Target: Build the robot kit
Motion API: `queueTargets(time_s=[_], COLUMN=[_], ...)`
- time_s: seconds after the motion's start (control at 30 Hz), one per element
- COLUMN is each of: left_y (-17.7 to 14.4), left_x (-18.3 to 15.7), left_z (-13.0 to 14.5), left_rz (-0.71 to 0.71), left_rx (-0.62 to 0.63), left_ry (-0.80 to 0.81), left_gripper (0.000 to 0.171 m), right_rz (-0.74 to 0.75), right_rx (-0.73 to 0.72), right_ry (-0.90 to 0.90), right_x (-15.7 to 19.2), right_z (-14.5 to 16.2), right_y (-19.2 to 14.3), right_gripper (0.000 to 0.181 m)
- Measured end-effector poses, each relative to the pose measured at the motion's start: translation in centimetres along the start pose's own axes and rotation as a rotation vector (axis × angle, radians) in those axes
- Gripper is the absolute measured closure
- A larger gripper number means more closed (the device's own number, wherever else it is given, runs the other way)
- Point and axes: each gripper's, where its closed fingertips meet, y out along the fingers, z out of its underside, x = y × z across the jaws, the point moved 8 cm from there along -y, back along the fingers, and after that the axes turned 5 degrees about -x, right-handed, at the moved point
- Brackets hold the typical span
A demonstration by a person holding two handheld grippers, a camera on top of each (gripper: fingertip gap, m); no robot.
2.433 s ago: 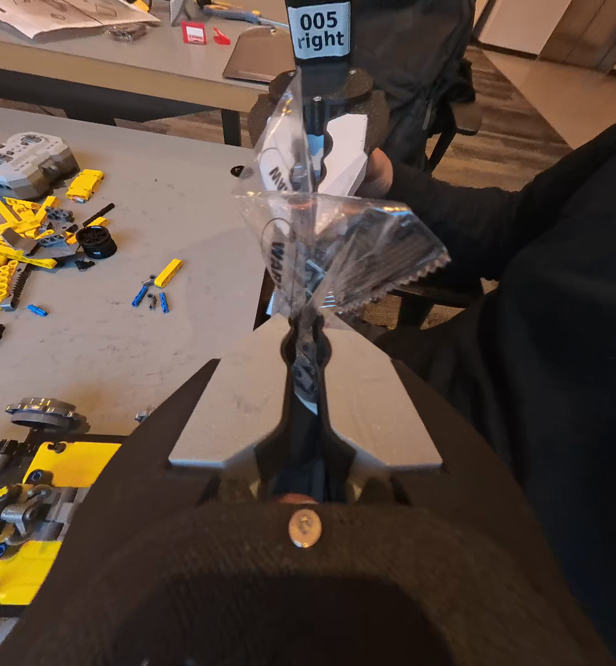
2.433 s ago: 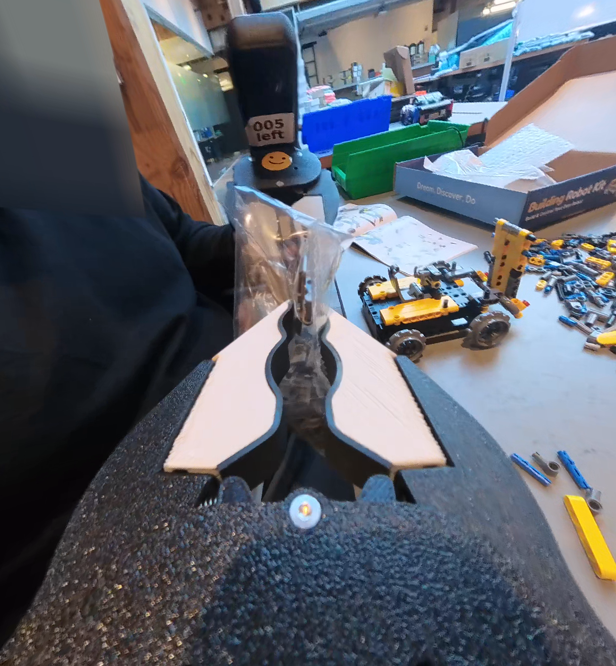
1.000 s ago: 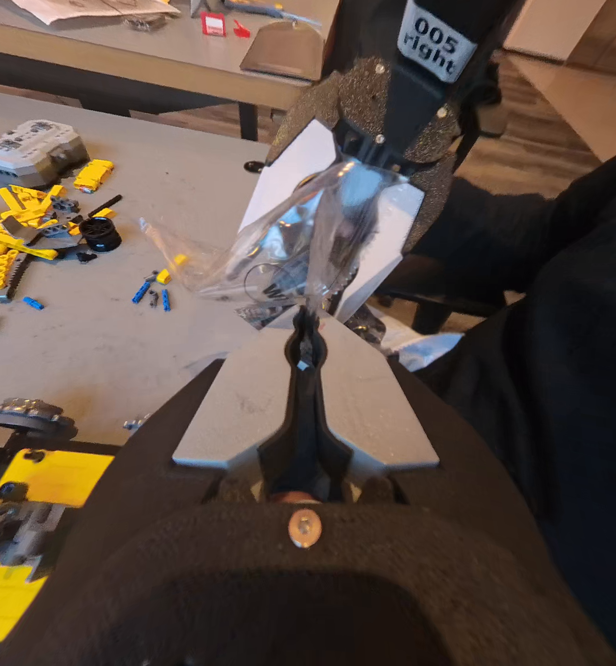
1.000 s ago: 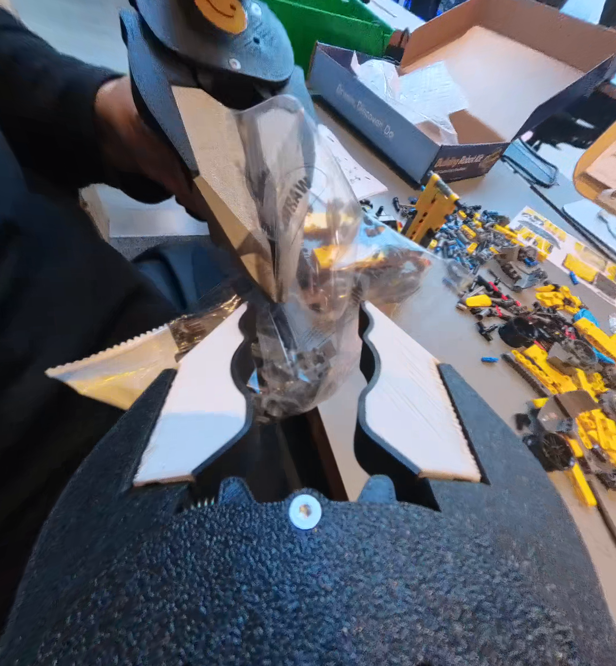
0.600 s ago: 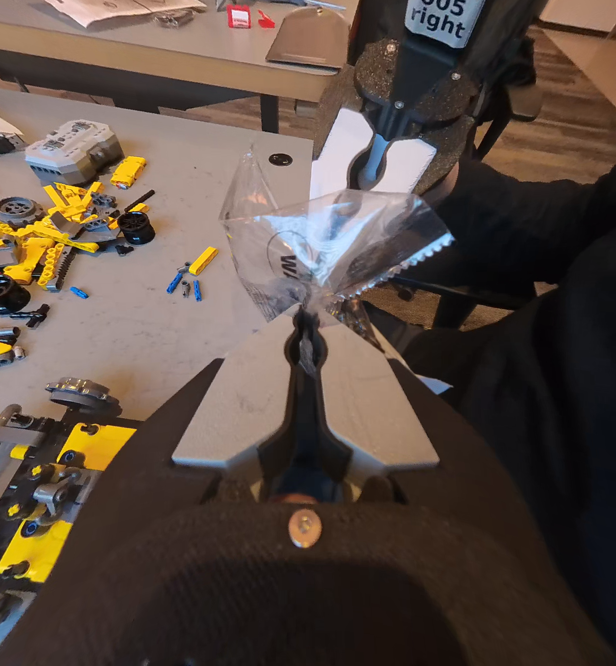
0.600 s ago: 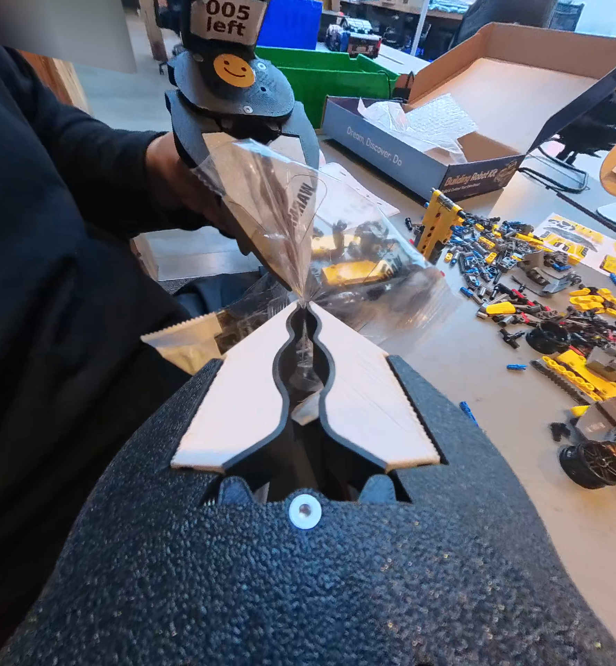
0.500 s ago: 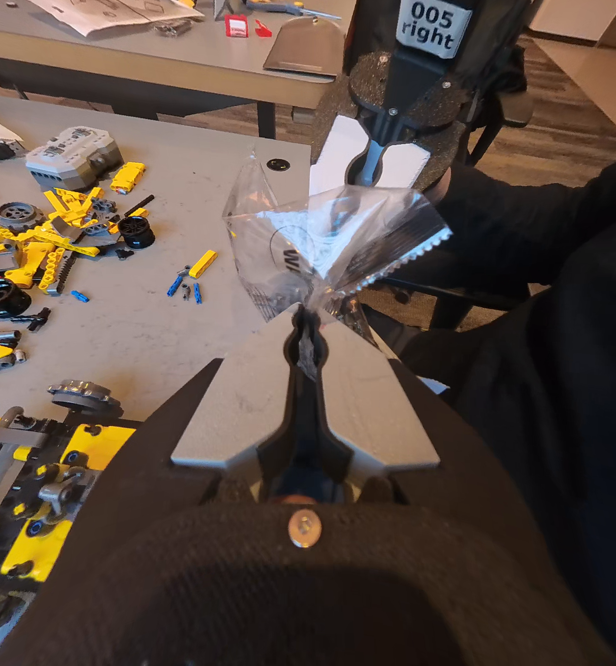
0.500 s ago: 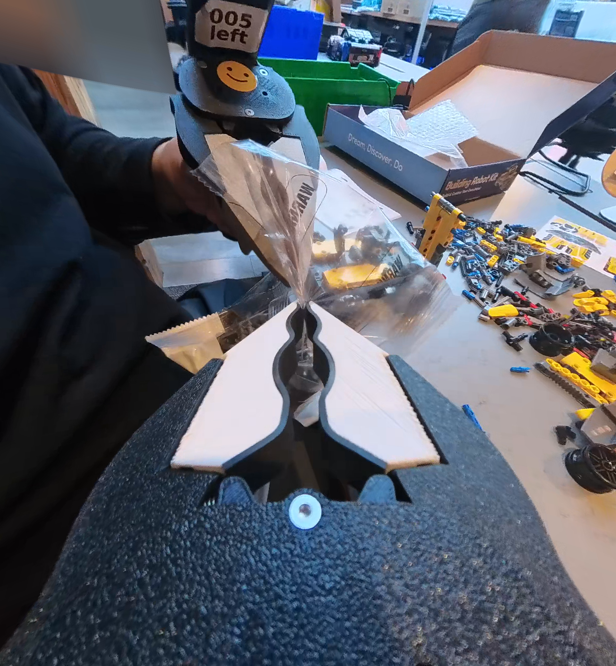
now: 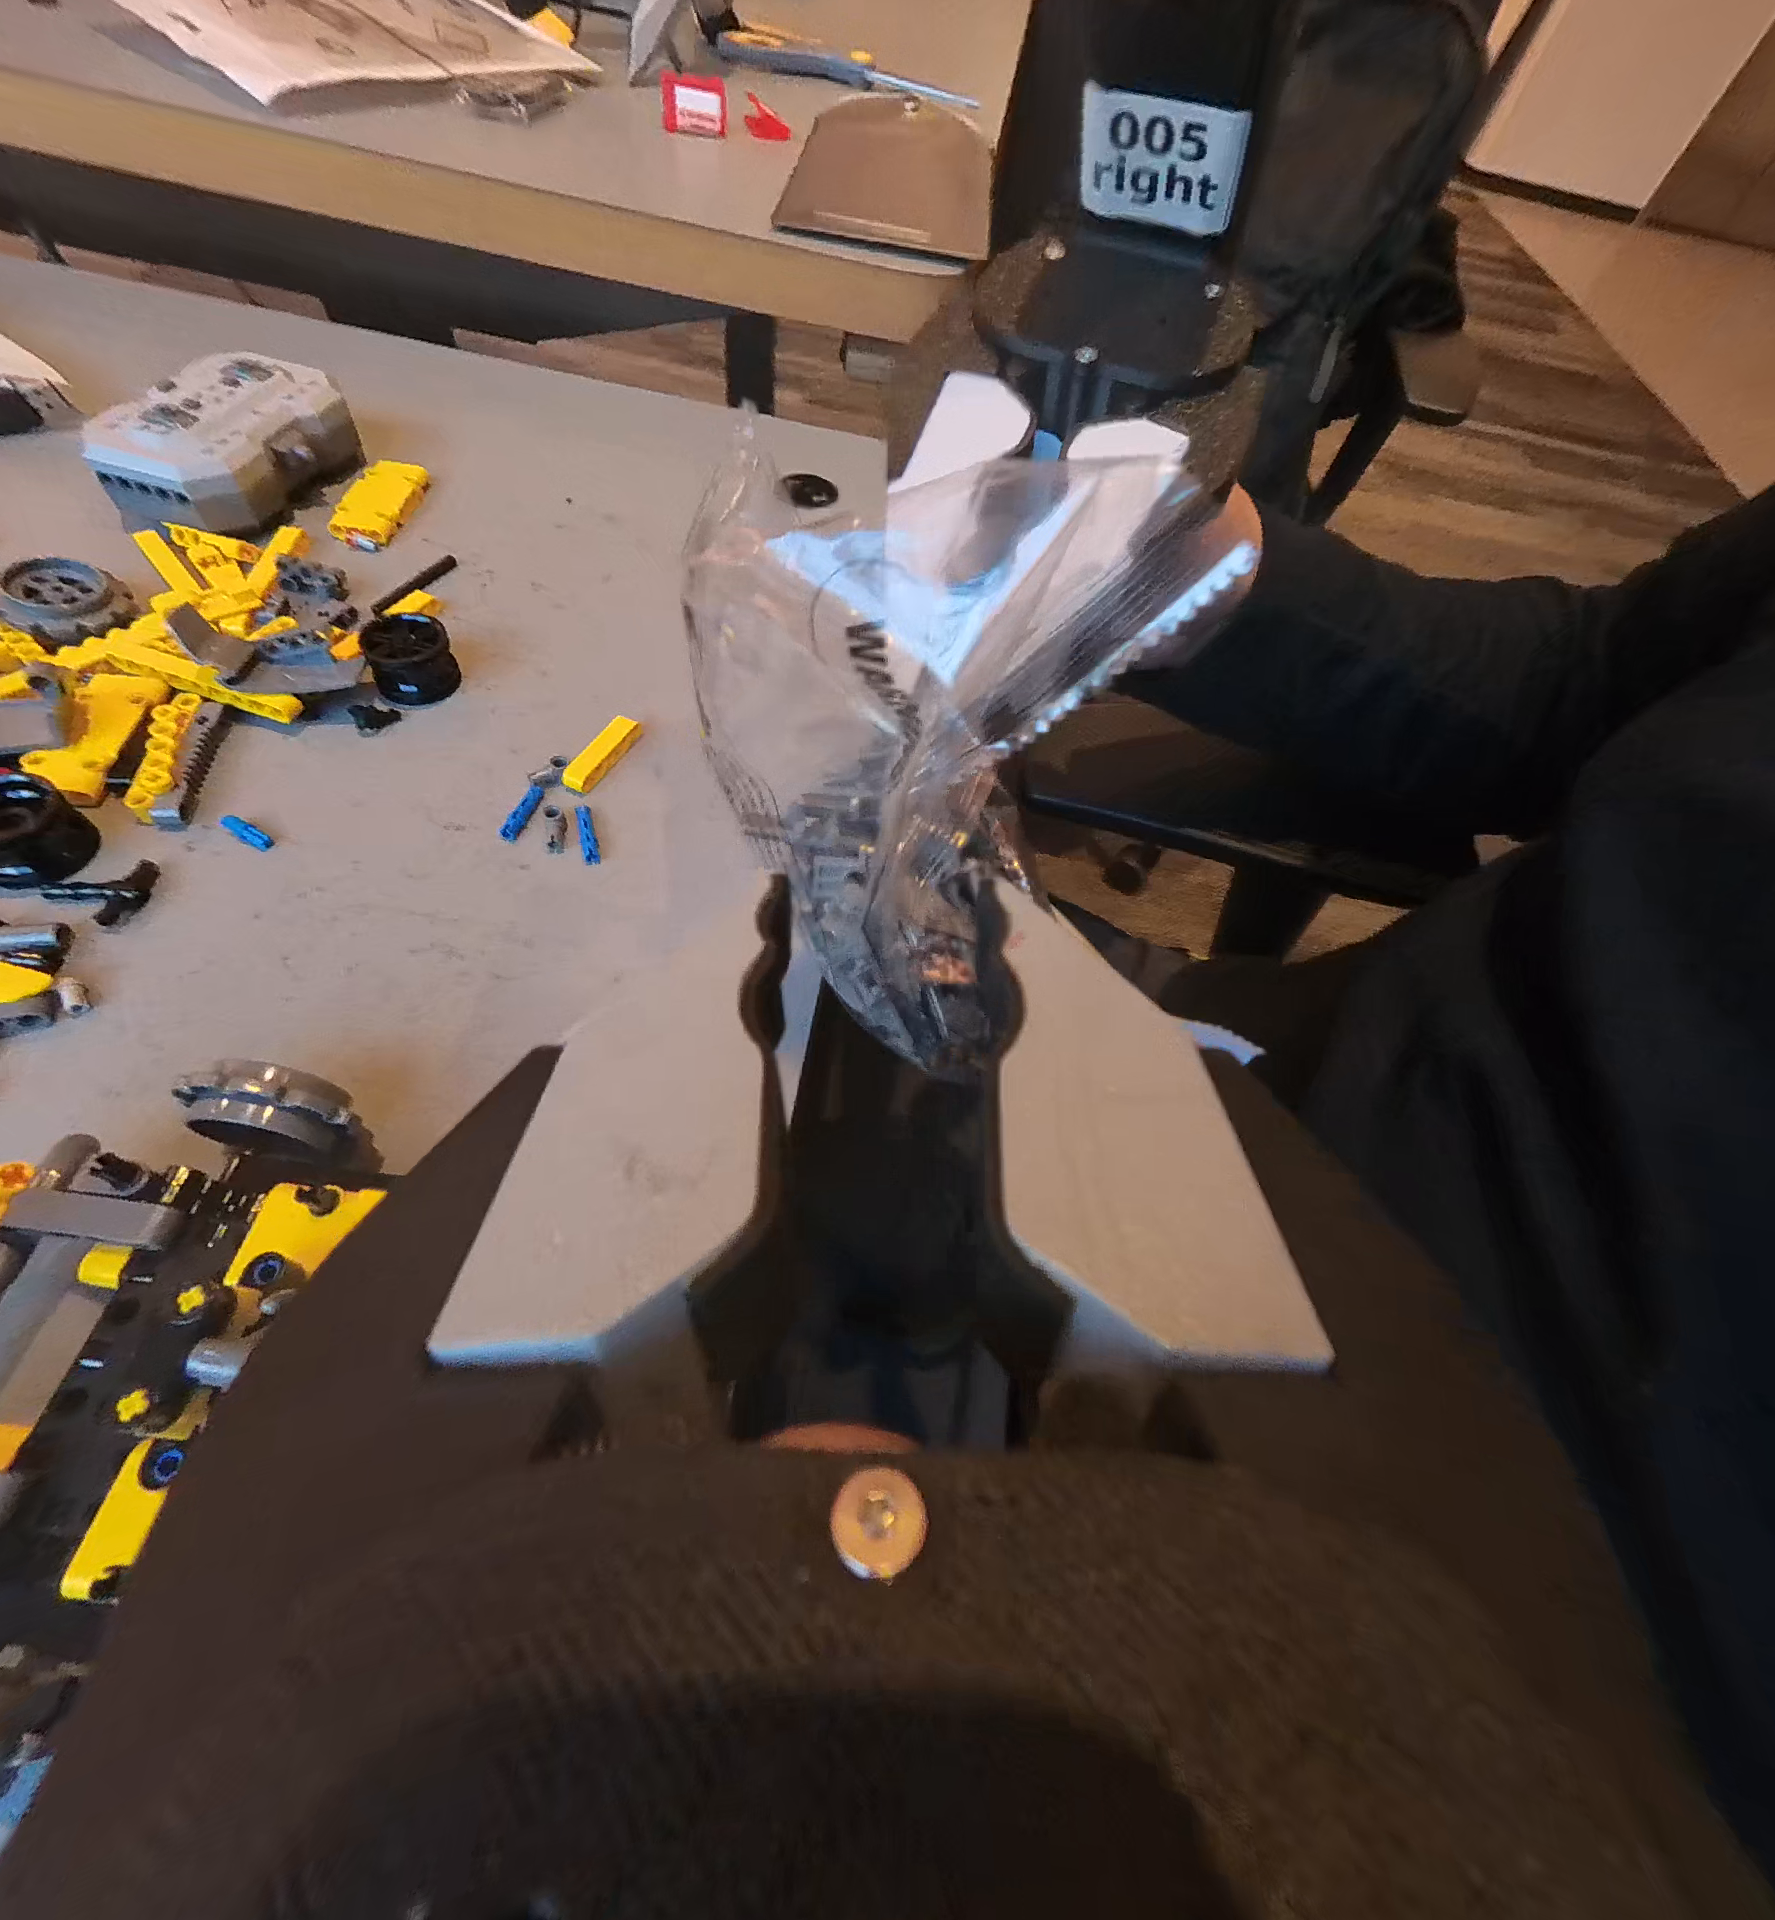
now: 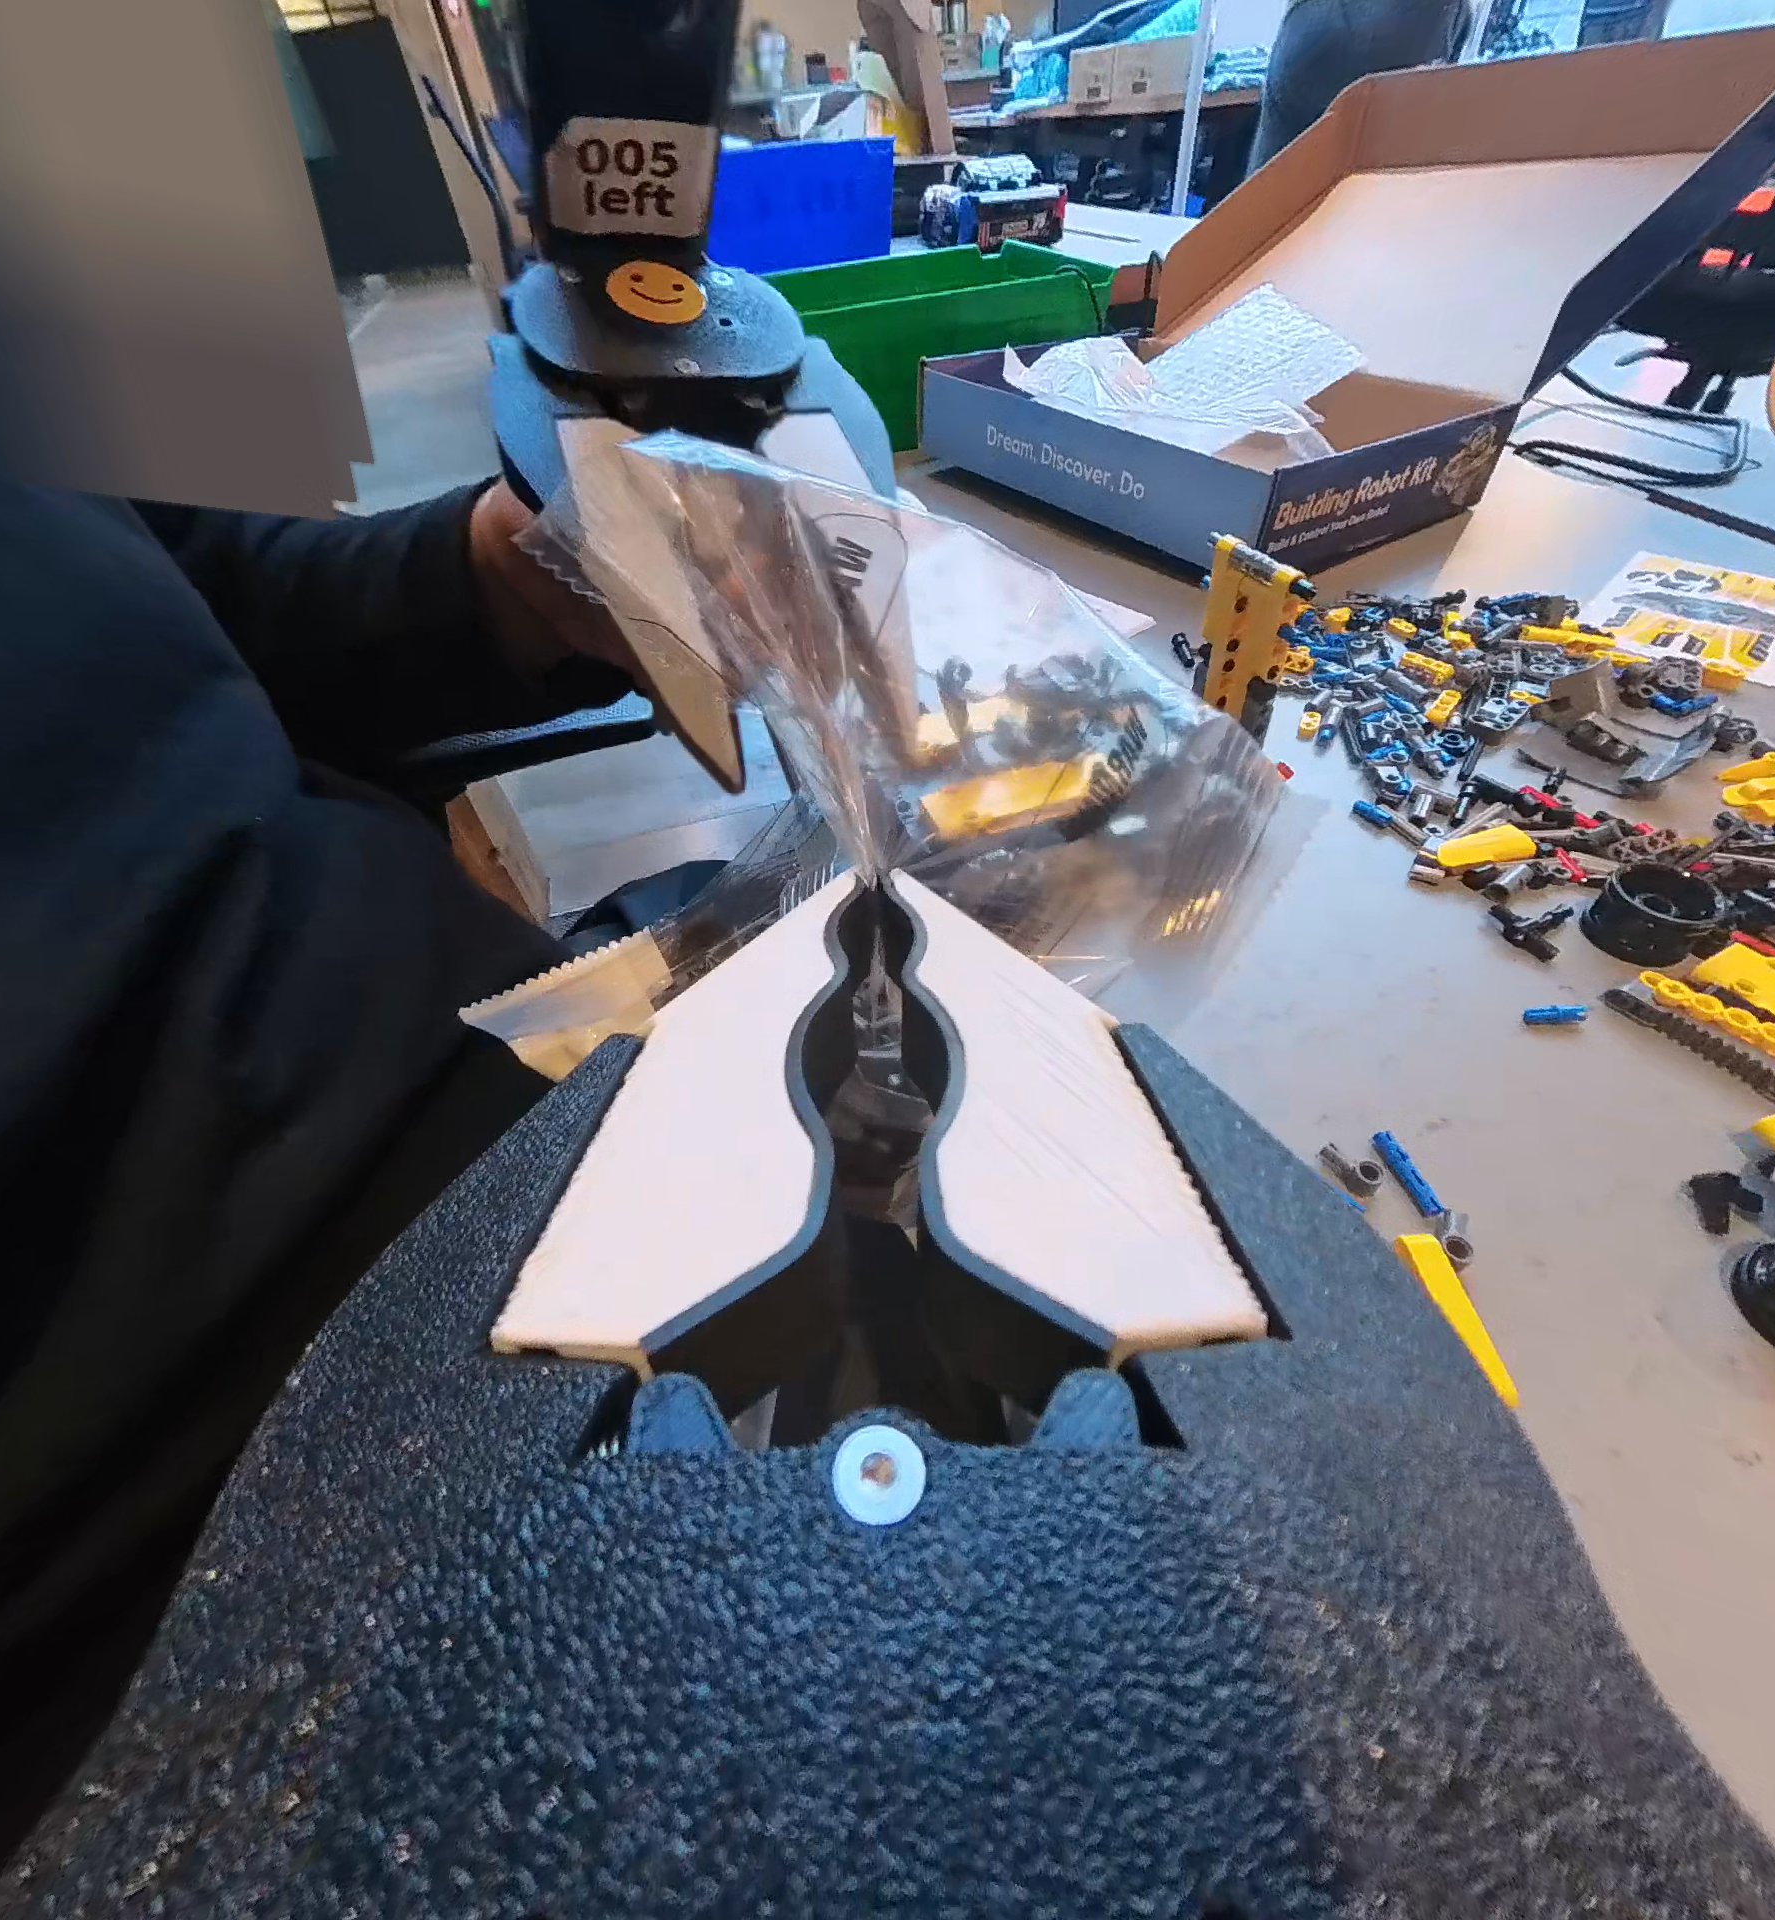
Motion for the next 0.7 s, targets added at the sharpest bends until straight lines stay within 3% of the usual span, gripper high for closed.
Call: queueTargets(time_s=[0.17, 0.27, 0.47, 0.7], left_y=[0.3, 0.9, 1.3, 1.3], left_x=[0.0, -0.8, -0.4, -1.1], left_z=[0.4, 0.4, 1.2, 0.5], left_rz=[0.019, 0.086, 0.074, 0.028], left_rx=[0.01, -0.032, -0.03, -0.039], left_ry=[-0.003, -0.043, -0.129, 0.015], left_gripper=[0.135, 0.156, 0.17, 0.171], right_rz=[-0.014, -0.027, 0.003, -0.006], right_rx=[-0.016, -0.016, 0.017, -0.024], right_ry=[-0.068, -0.085, -0.116, -0.087], right_x=[0.9, 1.4, 1.9, 1.7], right_z=[-0.6, -0.7, -0.6, -0.9], right_y=[0.0, 0.5, 1.4, 0.6], right_gripper=[0.181, 0.181, 0.181, 0.177])
